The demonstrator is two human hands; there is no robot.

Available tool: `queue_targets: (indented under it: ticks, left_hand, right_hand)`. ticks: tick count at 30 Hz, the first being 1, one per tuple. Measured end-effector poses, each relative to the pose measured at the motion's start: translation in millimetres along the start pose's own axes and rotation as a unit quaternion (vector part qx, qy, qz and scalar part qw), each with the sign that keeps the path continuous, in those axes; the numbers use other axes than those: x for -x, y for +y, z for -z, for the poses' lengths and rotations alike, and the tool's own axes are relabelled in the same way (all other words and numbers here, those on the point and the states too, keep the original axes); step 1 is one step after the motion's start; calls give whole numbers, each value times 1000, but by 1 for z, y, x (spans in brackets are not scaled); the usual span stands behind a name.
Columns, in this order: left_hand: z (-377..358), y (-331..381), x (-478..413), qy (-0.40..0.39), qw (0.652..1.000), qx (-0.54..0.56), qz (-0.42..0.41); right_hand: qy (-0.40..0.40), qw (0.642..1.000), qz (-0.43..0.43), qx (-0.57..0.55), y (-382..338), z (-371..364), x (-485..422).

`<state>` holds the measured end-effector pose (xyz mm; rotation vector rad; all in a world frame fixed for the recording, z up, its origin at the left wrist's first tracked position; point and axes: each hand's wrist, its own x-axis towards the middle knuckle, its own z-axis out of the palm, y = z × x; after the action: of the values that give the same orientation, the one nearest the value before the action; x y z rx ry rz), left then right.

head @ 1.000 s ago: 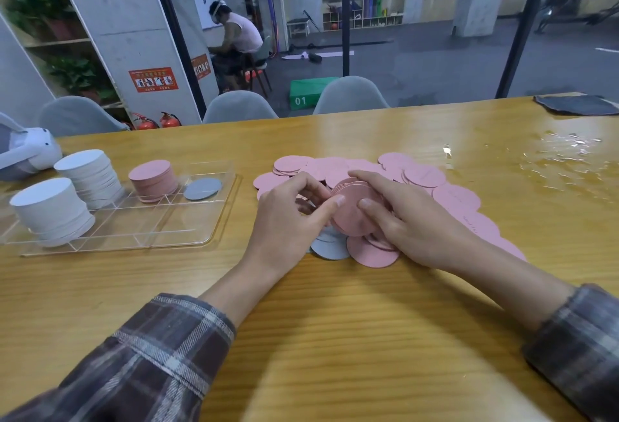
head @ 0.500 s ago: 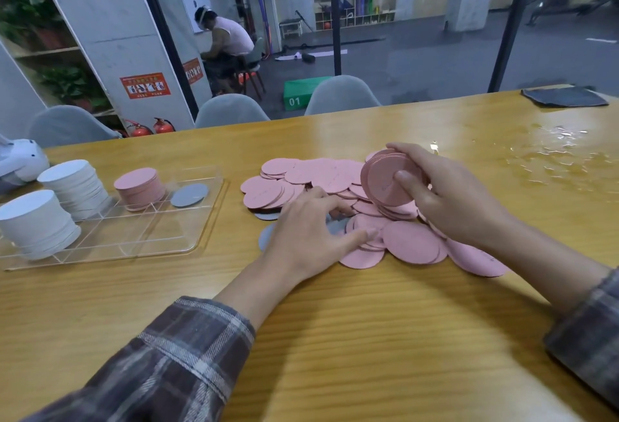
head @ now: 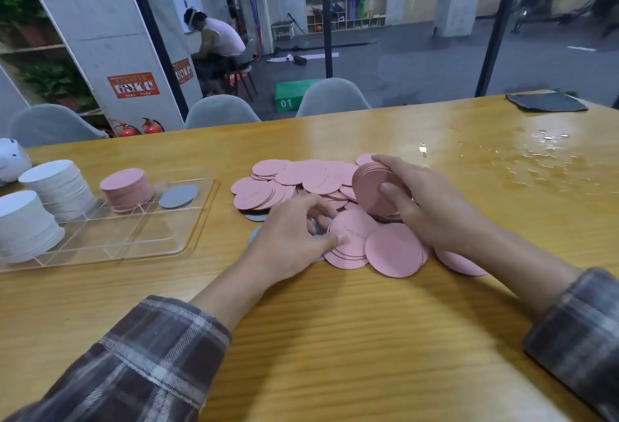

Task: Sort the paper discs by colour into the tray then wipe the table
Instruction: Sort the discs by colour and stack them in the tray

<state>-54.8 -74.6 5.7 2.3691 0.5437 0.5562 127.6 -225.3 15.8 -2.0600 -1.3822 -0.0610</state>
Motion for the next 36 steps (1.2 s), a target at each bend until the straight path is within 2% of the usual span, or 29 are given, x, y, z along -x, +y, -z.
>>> queue_targets:
  ticks: [7,11,16,21,29,36]
  left_hand:
    - [13,-8,-2,35,996,56,54]
    - [16,-11,-4,67,991,99,54]
    - [16,-6,0,67,998,-3,-22]
    - [16,0,2,56,997,-24,-46]
    - [20,2,-1,89,992,91,-25]
    - [6,3,0,108,978,176,15]
  right_hand:
    - [0,999,8,-34,-4,-1,1]
    - [3,999,-7,-42,-7,-3,1]
    - [5,998,-16,-65,-10,-6,3]
    - [15,997,-13,-73,-14,-9,4]
    - [9,996,-23,-91,-13,-11,4]
    - [-21,977,-40,-208,-19,-17,7]
